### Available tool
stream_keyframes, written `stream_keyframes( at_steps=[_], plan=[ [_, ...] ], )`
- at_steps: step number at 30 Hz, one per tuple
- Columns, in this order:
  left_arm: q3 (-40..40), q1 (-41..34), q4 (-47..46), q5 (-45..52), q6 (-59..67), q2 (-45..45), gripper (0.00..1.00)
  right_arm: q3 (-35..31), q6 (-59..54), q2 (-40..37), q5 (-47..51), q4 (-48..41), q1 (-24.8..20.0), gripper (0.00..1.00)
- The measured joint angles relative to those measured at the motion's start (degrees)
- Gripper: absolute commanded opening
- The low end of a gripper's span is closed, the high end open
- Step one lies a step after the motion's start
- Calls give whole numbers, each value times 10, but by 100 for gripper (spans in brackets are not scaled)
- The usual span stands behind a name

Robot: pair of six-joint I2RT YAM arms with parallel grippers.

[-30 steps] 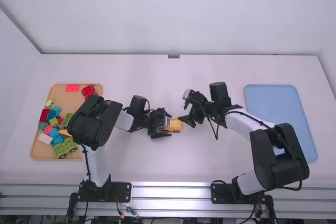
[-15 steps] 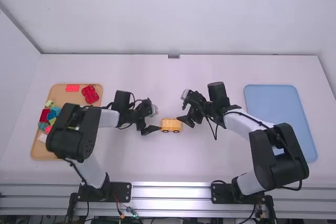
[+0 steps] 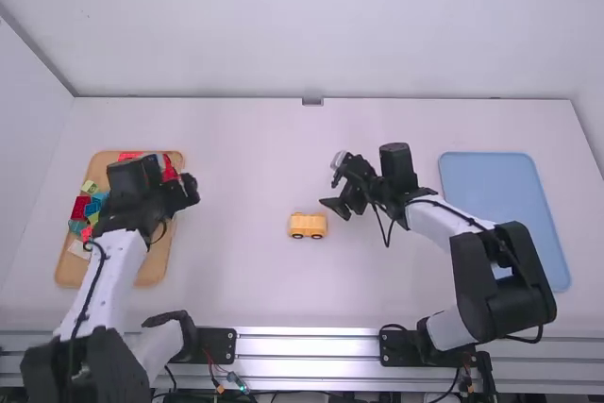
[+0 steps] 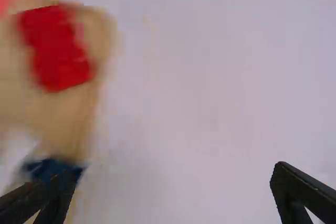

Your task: Assemble lego blocks to make yellow taxi

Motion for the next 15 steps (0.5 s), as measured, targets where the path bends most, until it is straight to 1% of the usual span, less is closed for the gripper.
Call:
stream_keyframes(
  at_steps=[1,2,4,7,9,12,14,15],
  plan=[
    [0,9,-22,-45,-34,-26,99,0,3,0,2,5,0,99],
    [0,13,-29,-66,-51,-37,99,0,4,0,2,6,0,99],
    [0,23,-56,-101,-88,-61,99,0,4,0,3,10,0,99],
    [3,55,-127,-131,-129,-79,99,0,7,0,3,16,0,99],
    [14,103,-173,-143,-153,-68,99,0,7,0,4,17,0,99],
    [37,156,-189,-139,-158,-35,99,0,7,0,4,19,0,99],
    [57,194,-191,-123,-152,0,93,0,9,0,4,19,0,99],
    [72,219,-191,-109,-146,30,88,0,9,0,4,22,0,99]
  ],
)
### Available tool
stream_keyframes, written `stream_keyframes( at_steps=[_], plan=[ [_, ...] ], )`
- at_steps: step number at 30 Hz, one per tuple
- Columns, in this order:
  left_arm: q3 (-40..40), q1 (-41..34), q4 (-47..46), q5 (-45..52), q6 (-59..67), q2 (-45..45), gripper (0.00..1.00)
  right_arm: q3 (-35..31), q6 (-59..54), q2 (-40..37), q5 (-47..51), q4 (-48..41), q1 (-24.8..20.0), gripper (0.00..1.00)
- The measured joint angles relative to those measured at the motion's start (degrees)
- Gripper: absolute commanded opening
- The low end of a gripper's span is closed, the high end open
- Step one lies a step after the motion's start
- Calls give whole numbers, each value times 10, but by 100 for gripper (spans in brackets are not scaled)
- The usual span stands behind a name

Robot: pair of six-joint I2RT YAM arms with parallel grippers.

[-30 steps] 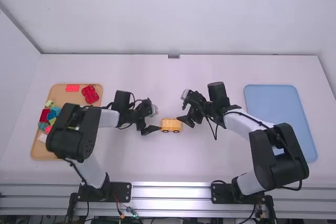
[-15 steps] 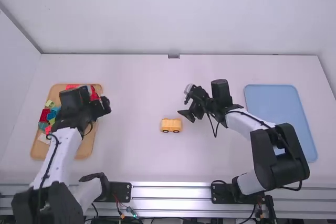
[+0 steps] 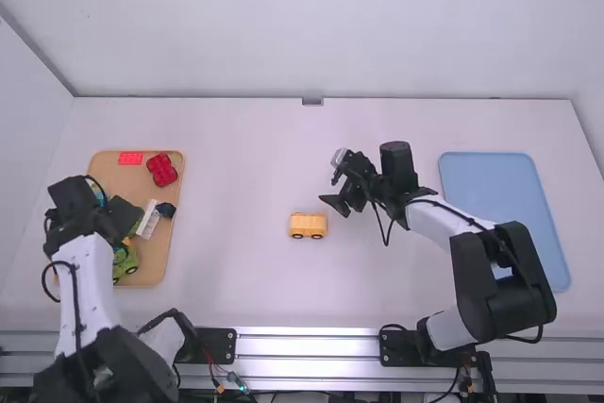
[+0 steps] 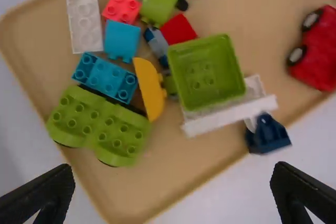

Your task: Assemble lego blocks to make yellow taxi

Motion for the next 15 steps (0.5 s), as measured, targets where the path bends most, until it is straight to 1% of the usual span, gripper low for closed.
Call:
stream_keyframes(
  at_steps=[1,2,4,5,8,10,15],
  plan=[
    [7,12,-1,7,5,16,86,0,-2,0,0,1,0,99],
    [17,28,-3,18,10,44,80,0,-2,0,0,2,0,99],
    [28,42,-10,28,16,76,76,0,-1,0,0,2,0,99],
    [40,52,-20,34,21,110,73,0,3,0,0,3,0,99],
    [64,61,-31,41,26,174,63,0,11,0,0,10,0,99],
    [86,62,-30,47,34,225,59,0,18,0,0,17,0,99],
    [116,62,-30,50,45,286,56,0,26,0,0,16,0,99]
  ],
)
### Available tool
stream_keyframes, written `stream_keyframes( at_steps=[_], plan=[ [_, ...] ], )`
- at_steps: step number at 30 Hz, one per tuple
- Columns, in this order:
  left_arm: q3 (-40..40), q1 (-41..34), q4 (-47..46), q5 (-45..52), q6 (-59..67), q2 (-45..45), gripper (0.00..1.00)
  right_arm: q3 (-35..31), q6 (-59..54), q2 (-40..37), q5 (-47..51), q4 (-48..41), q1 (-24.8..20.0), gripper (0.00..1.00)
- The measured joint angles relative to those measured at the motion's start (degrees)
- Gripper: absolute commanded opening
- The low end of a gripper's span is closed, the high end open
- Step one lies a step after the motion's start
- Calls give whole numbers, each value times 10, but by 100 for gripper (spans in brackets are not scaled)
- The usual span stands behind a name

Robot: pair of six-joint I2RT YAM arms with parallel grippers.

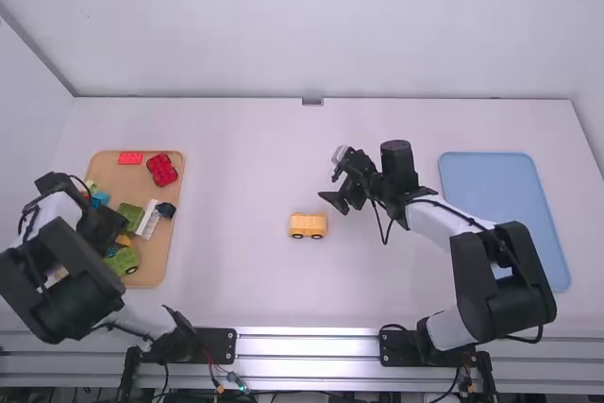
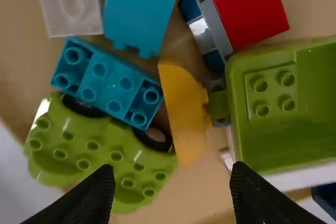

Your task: Assemble lego blocks to make yellow taxi

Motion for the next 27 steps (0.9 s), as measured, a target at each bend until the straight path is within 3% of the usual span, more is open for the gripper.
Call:
stream_keyframes(
  at_steps=[16,27],
  plan=[
    [3,-2,63,0,-5,47,40,0,3,0,19,-3,0,99],
    [-12,-3,75,19,-8,47,38,0,2,0,26,-5,0,99]
  ],
)
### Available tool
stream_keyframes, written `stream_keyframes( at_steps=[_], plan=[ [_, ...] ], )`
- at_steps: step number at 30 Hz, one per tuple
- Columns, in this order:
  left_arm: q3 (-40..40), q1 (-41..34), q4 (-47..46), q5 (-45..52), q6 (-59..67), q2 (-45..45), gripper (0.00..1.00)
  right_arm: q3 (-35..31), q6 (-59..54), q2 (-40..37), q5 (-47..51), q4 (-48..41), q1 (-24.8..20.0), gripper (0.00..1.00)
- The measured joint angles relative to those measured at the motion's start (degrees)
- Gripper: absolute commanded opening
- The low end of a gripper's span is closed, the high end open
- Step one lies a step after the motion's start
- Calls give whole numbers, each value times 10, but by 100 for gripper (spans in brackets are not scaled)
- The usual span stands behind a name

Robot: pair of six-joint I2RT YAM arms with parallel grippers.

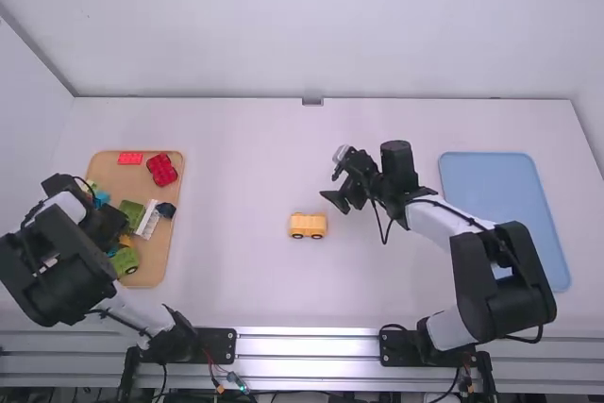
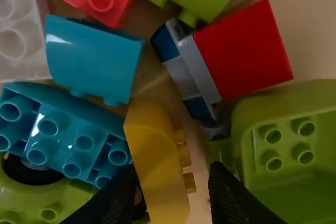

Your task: Assemble lego blocks to make yellow taxi

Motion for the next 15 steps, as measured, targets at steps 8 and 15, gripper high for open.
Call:
stream_keyframes(
  at_steps=[8,15],
  plan=[
    [-3,-1,5,0,-4,0,36,0,1,0,2,-1,0,99],
    [-21,-1,15,0,-4,0,35,0,1,0,2,-2,0,99]
  ],
)
